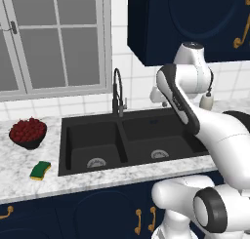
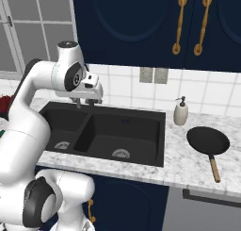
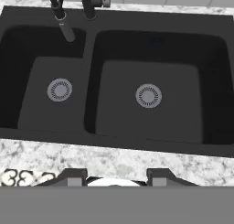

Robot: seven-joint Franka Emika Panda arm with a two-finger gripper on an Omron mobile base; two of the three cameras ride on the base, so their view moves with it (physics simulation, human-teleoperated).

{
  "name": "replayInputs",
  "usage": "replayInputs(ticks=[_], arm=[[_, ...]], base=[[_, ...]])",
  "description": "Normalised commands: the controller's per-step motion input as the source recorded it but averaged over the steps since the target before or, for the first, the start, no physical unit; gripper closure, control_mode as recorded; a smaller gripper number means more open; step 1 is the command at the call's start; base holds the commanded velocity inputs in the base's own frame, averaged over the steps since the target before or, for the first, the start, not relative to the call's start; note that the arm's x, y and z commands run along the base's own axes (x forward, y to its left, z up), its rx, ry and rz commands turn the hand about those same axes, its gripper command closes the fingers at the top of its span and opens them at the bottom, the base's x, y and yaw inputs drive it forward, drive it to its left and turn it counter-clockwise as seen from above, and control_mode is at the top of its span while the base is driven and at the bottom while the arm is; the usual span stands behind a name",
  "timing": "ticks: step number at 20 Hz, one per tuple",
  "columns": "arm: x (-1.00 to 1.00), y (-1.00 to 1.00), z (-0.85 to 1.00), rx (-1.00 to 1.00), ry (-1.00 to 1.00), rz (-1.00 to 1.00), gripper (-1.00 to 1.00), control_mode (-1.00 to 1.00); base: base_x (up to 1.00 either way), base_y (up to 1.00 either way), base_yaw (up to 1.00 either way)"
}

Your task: Pick the pan and sponge and place them into the sink. Then turn on the water.

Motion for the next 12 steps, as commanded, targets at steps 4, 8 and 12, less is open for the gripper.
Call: replayInputs(ticks=[4,8,12], arm=[[-0.17,-0.19,-0.1,0.0,0.0,0.0,-1.0,-1.0],[-0.25,-0.44,-0.39,0.0,0.07,0.0,-1.0,-1.0],[-0.29,-0.85,-0.34,0.0,0.17,0.0,-1.0,-1.0]], base=[[0.0,0.0,0.0],[0.0,0.0,0.0],[0.0,0.0,0.0]])
